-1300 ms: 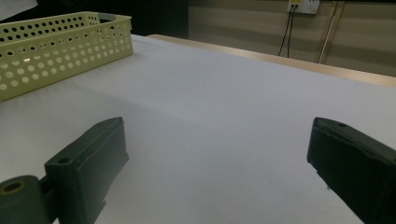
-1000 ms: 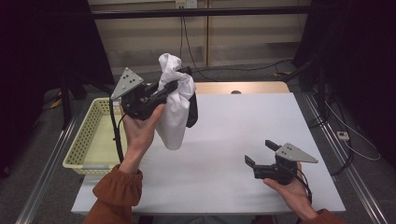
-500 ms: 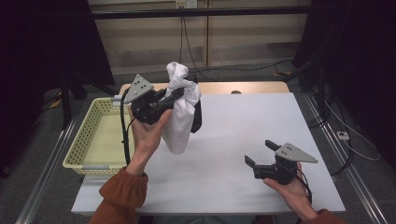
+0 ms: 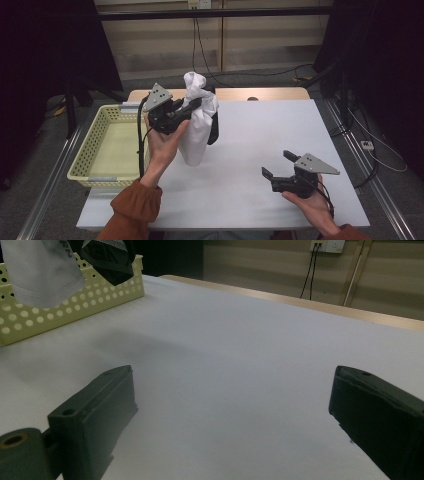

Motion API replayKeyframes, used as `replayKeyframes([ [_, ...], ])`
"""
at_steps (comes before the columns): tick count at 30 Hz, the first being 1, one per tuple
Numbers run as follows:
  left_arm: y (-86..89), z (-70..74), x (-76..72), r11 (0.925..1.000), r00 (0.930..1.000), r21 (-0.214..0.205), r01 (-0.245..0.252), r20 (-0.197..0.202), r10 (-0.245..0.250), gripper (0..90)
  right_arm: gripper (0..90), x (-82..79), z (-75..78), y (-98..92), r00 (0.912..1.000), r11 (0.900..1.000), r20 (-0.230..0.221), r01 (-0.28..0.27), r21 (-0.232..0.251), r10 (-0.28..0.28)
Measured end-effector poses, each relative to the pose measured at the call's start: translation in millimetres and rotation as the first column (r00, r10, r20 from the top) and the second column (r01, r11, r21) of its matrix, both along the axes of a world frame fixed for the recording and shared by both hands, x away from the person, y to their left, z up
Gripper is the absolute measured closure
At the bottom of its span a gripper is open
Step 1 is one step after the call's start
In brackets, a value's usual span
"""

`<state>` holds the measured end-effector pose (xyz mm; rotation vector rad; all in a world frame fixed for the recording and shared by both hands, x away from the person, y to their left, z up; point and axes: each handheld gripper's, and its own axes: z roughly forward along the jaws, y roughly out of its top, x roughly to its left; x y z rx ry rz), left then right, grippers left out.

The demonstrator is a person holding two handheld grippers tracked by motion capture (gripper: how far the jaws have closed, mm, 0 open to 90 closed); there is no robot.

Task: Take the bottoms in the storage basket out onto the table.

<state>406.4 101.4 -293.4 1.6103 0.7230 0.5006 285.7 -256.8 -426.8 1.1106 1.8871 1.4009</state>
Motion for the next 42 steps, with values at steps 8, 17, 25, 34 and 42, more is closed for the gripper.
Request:
replayKeyframes([
  [8, -6.8, -7.1, 1.4, 0.9995, 0.9999, 0.03, -0.002, -0.013, 0.002, 74.3, 4.8, -0.1, 0.0, 0.2, 1.0, 1.0, -0.001, 0.0, 0.001, 0.0],
  [17, -14.3, -20.1, 6.2, 0.9981, 0.9994, 0.062, -0.002, -0.033, 0.005, 74.2, 4.9, -0.1, 0.0, 0.2, 1.0, 1.0, -0.002, -0.002, 0.002, 0.002],
  [25, -20.2, -29.8, 9.8, 0.9956, 0.999, 0.093, -0.007, -0.043, 0.011, 74.2, 4.8, -0.8, 0.4, -0.3, 1.0, 1.0, 0.001, -0.001, 0.002, 0.001],
  [34, -21.9, -45.5, 17.8, 0.9917, 0.996, 0.127, -0.019, -0.084, 0.03, 74.1, 4.8, -0.7, 0.5, -0.5, 1.0, 1.0, 0.003, 0.0, 0.0, 0.0],
  [42, -26.0, -55.6, 20.4, 0.9881, 0.9938, 0.153, -0.015, -0.107, 0.032, 73.7, 4.9, -2.0, 1.2, -0.6, 1.0, 1.0, 0.006, -0.003, -0.001, 0.003],
])
